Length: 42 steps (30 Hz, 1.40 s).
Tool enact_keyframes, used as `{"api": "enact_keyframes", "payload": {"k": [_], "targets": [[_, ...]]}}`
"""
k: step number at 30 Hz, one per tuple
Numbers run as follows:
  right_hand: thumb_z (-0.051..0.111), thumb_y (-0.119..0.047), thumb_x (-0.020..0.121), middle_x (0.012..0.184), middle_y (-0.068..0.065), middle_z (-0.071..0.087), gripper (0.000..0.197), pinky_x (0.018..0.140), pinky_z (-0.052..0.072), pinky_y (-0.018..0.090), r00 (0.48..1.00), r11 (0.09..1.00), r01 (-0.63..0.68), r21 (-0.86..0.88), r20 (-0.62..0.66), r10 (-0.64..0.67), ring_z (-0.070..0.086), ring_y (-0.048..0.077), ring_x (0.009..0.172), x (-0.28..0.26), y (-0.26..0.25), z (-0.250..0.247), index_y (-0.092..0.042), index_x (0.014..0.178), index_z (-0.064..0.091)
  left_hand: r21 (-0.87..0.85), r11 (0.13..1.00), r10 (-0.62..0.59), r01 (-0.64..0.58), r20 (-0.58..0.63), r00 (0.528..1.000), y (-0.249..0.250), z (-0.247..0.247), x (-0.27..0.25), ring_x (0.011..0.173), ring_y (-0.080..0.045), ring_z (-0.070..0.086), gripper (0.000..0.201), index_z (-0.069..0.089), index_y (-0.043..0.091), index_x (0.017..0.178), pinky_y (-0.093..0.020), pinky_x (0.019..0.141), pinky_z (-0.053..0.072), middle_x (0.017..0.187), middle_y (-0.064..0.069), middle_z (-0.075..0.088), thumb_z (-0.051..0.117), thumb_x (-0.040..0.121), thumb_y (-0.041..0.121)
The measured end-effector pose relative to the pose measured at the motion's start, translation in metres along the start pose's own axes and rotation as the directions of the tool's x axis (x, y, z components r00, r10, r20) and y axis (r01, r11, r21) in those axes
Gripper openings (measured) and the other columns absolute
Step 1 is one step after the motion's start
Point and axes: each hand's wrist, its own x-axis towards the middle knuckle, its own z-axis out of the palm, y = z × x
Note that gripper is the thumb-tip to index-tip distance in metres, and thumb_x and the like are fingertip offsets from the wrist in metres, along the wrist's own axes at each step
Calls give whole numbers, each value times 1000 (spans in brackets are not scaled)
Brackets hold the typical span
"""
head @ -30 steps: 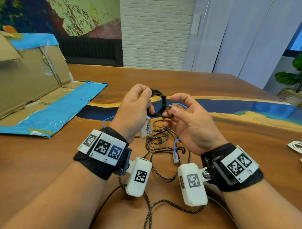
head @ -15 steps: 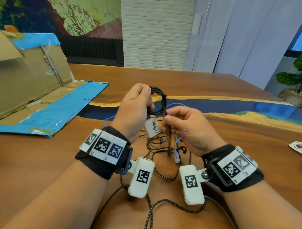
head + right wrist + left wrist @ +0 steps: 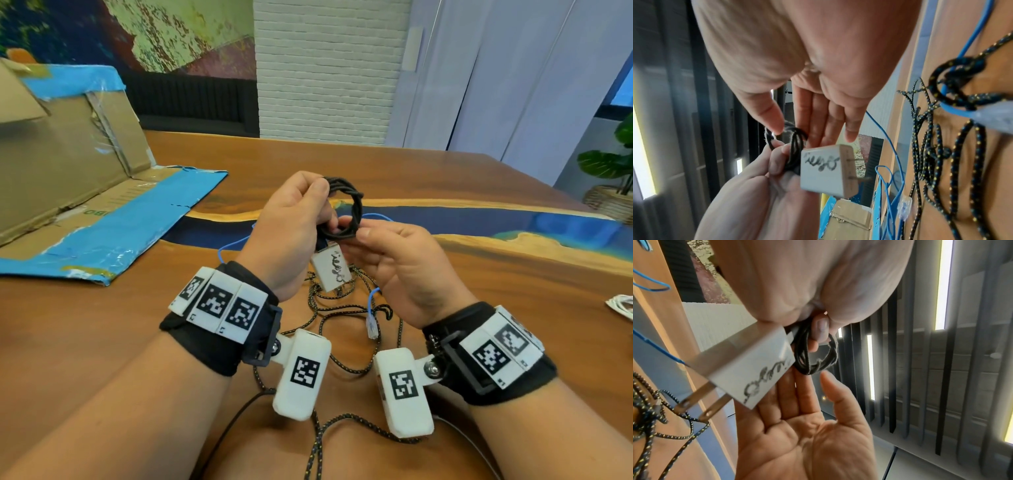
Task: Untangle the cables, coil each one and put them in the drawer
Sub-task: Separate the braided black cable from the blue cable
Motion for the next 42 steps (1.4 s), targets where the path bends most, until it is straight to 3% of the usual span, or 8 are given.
{"api": "enact_keyframes", "payload": {"k": [5, 12, 18, 24, 30, 36, 39, 42], "targets": [[60, 2, 95, 96, 11, 78, 17, 80, 57, 23, 997, 1000, -6, 5, -83, 7, 73, 17, 91, 2, 5, 5, -1, 104, 74, 65, 998, 20, -23, 43, 999, -2, 3, -4, 60, -8, 49, 21, 49, 11, 91, -18, 66, 50, 56, 9, 44, 38, 109, 12], [60, 5, 94, 98, 13, 77, 21, 96, 55, 38, 987, 998, -25, 58, -158, 34, 74, 26, 96, 4, 4, -4, -2, 110, 71, 174, 984, 16, -27, 65, 998, -3, 0, -2, 74, -20, 57, 14, 64, 13, 92, -35, 74, 49, 70, -2, 62, 55, 103, 13], [57, 3, 93, 99, 12, 76, 28, 90, 60, 38, 981, 972, -188, 138, -17, 192, 74, 24, 87, 3, 4, -8, 2, 119, 67, 211, 976, 29, -48, 95, 995, -4, -8, 0, 70, -14, 66, 8, 71, 9, 97, -26, 72, 57, 72, -4, 70, 63, 98, 10], [55, 1, 93, 97, 9, 75, 26, 100, 53, 48, 979, 979, -194, 67, 85, 188, 72, 27, 88, 1, -1, -14, 2, 117, 63, 251, 963, 65, -93, 120, 991, -1, -14, 3, 78, -18, 71, 7, 75, 13, 96, -35, 85, 60, 78, -7, 75, 68, 95, 12], [58, -4, 92, 113, 15, 70, 13, 96, 52, 50, 958, 989, -137, 63, 261, 116, 63, 36, 117, -2, -4, -17, -12, 93, 68, 223, 975, -1, -7, 38, 999, -3, -16, 5, 59, -12, 62, 7, 74, 7, 98, -21, 52, 47, 73, -4, 73, 69, 94, 11], [59, -7, 90, 120, 18, 67, 8, 104, 41, 62, 927, 989, -147, 5, 349, 136, 55, 55, 123, -4, 1, -21, -10, 95, 64, 158, 987, -42, 39, 20, 999, -8, -10, 3, 63, -18, 65, 5, 73, 7, 97, -26, 53, 52, 78, -10, 72, 70, 93, 9], [60, -6, 90, 100, 14, 69, 7, 70, 61, 44, 925, 984, -178, -23, 338, 175, 72, 38, 82, -4, -1, -14, -11, 93, 64, 165, 986, -21, 25, -30, 999, -10, -12, 5, 76, -21, 65, 14, 65, 11, 97, -28, 55, 52, 89, -13, 66, 75, 88, 7], [63, -5, 94, 91, 13, 68, 8, 49, 53, 31, 973, 991, -90, -98, 206, 109, 66, 26, 63, -1, 0, -11, -13, 94, 66, 148, 989, -20, 31, -73, 997, -11, -17, 8, 78, -28, 63, 27, 52, 10, 90, -32, 64, 59, 89, -14, 53, 78, 84, 3]]}}
